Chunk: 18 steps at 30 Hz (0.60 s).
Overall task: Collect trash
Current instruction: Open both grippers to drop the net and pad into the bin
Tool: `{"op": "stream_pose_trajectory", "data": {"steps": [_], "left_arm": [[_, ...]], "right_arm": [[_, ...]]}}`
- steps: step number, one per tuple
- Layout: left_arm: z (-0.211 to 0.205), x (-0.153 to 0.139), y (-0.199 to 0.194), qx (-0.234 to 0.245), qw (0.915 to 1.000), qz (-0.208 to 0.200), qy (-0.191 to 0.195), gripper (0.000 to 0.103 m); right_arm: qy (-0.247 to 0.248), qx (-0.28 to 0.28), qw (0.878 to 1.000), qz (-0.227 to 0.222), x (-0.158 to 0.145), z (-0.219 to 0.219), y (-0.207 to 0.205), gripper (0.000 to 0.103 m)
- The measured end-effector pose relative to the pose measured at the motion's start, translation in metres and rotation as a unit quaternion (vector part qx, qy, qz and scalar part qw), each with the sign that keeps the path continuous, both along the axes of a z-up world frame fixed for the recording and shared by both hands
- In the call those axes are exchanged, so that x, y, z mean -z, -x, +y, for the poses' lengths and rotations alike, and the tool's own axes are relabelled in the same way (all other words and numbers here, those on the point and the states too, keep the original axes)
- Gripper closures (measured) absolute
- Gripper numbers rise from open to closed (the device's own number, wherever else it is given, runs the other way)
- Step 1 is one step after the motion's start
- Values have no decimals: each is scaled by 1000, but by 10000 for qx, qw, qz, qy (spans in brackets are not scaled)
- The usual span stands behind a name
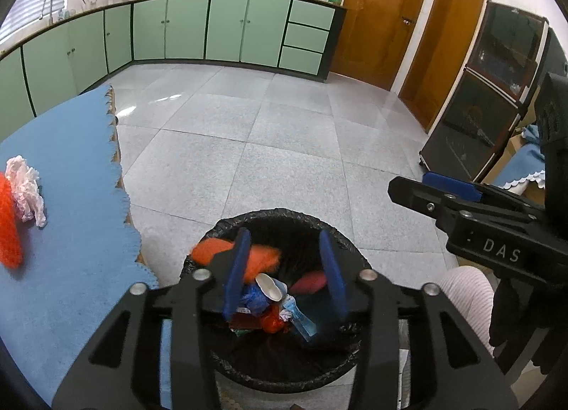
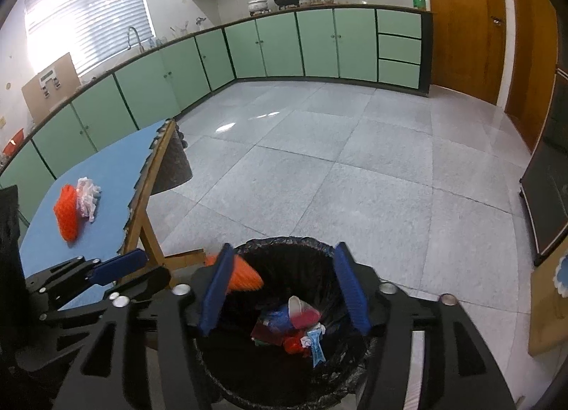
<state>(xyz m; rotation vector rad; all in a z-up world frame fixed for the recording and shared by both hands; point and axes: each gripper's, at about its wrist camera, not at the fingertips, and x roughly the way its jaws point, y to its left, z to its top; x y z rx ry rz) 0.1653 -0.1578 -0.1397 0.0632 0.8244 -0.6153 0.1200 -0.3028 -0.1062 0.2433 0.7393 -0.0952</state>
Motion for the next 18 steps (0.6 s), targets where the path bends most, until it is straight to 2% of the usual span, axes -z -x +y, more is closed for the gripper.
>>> {"op": "stream_pose_trajectory", "data": {"steps": [1, 2, 3, 6, 13, 18], "left_arm": [[1, 0, 0, -18, 10000, -11, 4, 58], [4, -2, 0, -59, 10000, -19, 18, 57], [6, -3, 0, -102, 9999, -21, 35, 52], [17, -9, 0, -306, 9995, -69, 104, 43], [56, -32, -1, -965, 9947, -328, 153, 27], [92, -44, 2, -1447, 9882, -496, 95, 26]], "right_arm": [[0, 32, 10000, -16, -1, -1, 0, 36], [-5, 64, 10000, -31, -2, -2, 1, 29], [-6, 102, 9999, -43, -3, -2, 1, 22], [-19, 224, 9997, -93, -9, -2, 3, 8], [-124, 238, 9994, -232, -21, 6, 3, 6], [-176, 84, 9990, -391, -28, 27, -3, 6]]}}
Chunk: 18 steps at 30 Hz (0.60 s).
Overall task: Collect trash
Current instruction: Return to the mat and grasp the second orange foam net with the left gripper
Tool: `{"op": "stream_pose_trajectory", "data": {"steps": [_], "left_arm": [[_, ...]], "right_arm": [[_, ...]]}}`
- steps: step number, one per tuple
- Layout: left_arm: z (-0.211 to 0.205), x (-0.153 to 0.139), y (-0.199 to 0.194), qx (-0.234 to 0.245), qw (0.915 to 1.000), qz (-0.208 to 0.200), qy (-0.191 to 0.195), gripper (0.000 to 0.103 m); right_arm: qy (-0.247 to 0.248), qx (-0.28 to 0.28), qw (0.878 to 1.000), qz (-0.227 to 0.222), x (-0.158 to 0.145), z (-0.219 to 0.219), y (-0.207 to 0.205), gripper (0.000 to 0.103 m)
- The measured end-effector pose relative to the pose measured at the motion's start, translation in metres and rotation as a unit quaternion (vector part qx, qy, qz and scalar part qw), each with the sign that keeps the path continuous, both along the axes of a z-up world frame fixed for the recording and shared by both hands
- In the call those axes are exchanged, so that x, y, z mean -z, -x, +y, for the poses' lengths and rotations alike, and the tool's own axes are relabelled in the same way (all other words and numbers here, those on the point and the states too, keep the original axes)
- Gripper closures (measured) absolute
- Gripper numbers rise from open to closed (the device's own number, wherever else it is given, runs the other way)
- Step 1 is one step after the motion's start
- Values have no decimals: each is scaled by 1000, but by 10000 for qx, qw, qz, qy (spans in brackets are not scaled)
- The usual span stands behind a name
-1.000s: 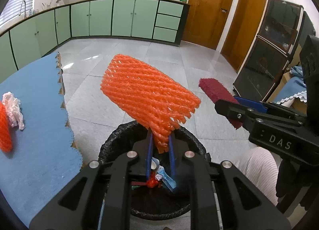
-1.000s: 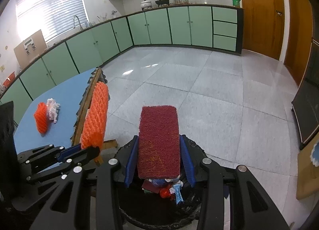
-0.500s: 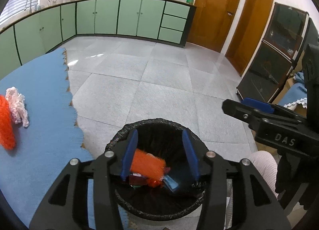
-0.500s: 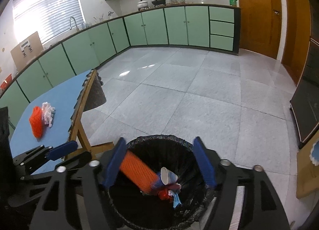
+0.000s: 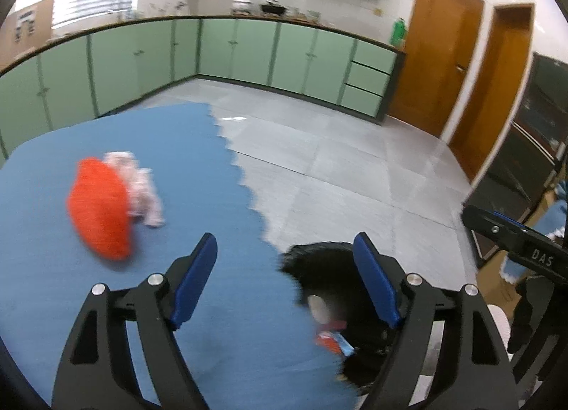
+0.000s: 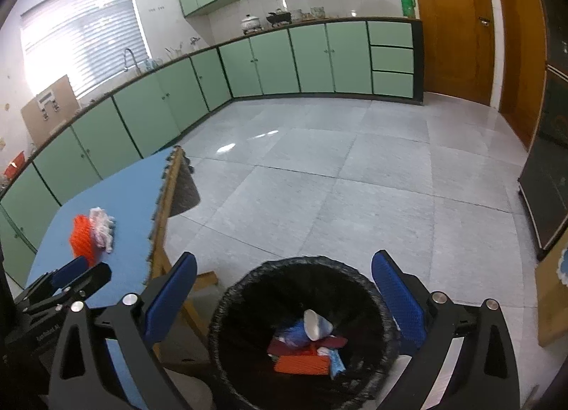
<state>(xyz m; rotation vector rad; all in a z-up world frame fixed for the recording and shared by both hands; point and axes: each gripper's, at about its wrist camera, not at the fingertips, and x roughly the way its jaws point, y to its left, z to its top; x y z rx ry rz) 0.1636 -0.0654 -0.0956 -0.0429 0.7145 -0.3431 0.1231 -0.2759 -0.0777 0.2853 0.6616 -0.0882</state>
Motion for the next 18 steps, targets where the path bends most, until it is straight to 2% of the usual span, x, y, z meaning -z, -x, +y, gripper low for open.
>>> {"op": "stream_pose_trajectory", "data": {"steps": [9, 18], "left_arm": [[71, -11, -2, -971, 9947, -204, -273, 26], [103, -8, -12, -1316, 9910, -160, -209, 26]], "right_arm": [[59, -522, 9986, -114, -3, 56, -28, 6], [141, -899, 9956, -238, -5, 109, -58, 6]]}}
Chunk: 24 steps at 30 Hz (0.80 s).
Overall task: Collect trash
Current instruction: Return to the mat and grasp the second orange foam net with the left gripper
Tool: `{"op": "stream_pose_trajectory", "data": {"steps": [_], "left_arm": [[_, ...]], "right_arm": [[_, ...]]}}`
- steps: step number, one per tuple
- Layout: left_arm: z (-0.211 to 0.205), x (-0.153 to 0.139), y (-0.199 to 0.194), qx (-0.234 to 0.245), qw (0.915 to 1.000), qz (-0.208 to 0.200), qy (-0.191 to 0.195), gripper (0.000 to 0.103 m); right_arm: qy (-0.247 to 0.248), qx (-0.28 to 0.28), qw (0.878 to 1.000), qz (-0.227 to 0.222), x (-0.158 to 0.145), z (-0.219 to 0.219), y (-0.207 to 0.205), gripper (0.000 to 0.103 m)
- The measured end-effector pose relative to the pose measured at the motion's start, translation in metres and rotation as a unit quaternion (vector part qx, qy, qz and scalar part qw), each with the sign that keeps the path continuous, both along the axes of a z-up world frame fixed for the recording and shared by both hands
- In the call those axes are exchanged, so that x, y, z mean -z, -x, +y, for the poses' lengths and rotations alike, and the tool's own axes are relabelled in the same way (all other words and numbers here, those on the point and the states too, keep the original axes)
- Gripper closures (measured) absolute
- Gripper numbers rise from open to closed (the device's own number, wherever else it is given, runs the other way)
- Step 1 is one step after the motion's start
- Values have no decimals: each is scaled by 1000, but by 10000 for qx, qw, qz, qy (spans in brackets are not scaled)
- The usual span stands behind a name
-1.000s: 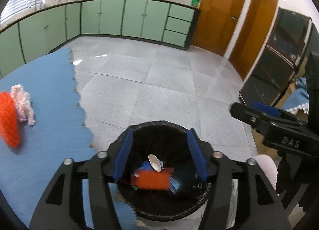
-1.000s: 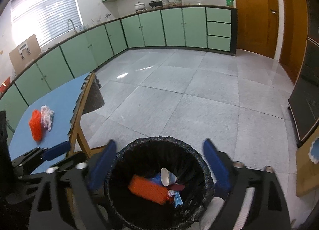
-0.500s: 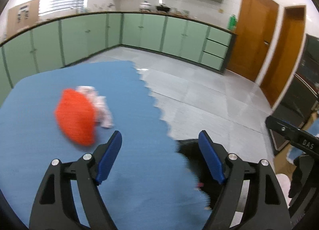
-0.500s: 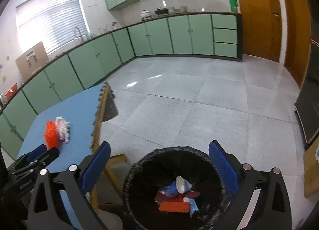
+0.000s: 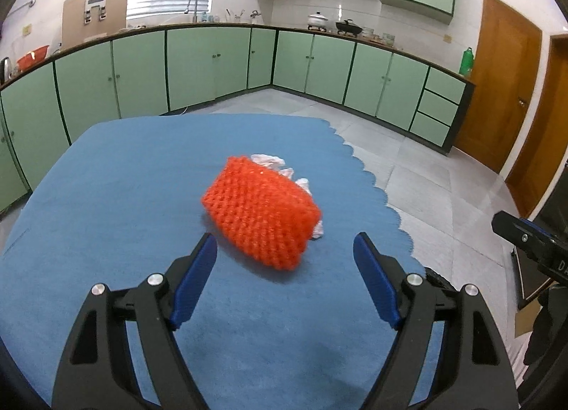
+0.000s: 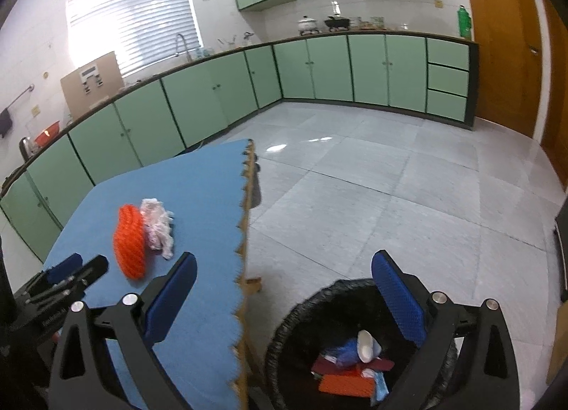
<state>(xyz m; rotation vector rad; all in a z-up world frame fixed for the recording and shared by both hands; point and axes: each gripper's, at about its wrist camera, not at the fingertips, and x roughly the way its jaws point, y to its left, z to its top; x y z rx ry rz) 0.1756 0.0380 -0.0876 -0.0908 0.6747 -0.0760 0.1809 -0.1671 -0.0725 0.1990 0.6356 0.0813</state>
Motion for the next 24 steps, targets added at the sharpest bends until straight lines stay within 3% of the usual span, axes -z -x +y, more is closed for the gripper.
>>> {"op": "stream_pose_trajectory", "data": {"steps": [16, 20, 24], "left_arm": [[-5, 29, -54, -128, 9993, 363, 0, 29], [-3, 33, -57, -215, 9988, 427, 38, 42], [1, 29, -51, -186, 9993, 309, 76, 69]], "right_arm": [[54, -192, 9997, 150, 11, 29, -37, 6], [58, -249, 9995, 187, 13, 29, -42, 6], [61, -371, 9991, 193, 13, 35, -44, 6]]}}
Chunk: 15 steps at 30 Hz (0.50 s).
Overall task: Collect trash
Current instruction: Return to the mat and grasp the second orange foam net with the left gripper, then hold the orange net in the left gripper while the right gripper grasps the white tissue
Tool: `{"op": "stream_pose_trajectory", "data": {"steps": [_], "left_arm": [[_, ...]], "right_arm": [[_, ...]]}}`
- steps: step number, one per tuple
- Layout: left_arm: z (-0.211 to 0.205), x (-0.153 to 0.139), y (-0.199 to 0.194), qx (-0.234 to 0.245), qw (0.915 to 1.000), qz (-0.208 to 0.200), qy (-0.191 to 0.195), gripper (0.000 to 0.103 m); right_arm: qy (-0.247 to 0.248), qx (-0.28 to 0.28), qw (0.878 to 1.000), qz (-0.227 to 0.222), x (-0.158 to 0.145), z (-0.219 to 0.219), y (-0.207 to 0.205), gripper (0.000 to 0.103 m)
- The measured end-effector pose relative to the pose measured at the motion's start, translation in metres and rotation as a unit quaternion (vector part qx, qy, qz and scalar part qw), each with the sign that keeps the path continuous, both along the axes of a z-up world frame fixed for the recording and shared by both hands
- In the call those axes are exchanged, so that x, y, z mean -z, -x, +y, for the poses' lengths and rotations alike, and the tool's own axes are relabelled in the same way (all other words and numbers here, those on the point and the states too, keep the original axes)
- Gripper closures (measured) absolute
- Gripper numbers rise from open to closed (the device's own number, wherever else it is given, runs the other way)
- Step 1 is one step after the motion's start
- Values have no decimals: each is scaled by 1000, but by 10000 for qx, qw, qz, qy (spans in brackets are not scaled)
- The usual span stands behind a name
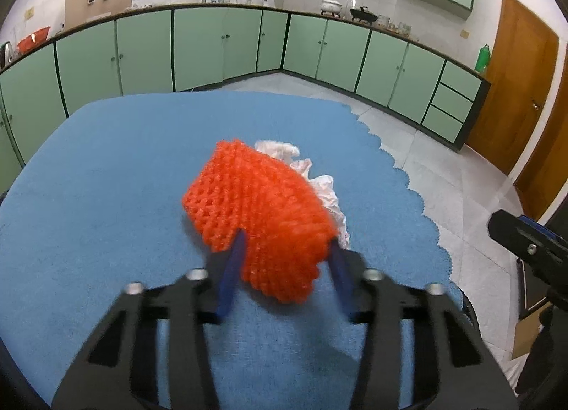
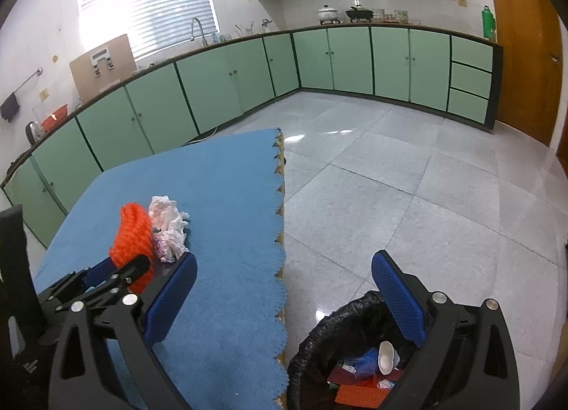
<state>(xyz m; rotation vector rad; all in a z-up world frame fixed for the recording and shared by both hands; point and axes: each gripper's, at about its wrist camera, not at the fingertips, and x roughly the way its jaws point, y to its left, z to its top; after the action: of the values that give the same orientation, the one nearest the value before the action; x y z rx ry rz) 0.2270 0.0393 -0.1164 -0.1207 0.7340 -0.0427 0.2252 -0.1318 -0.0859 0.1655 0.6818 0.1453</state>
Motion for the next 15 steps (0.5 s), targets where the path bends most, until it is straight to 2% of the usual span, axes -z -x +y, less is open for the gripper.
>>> {"op": "stream_pose_trajectory", "data": {"steps": [1, 3, 15], "left_arm": [[2, -1, 1, 0, 10000, -26, 11, 75], [7, -3, 3, -30, 9999, -69, 81, 78], [48, -22, 14, -581, 9975, -409, 15, 82]], "right_arm": [[-7, -31, 10000, -2, 0, 1, -1, 6], [-8, -125, 9999, -25, -1, 7, -3, 6], [64, -735, 9973, -54, 1, 65, -33, 10]]}}
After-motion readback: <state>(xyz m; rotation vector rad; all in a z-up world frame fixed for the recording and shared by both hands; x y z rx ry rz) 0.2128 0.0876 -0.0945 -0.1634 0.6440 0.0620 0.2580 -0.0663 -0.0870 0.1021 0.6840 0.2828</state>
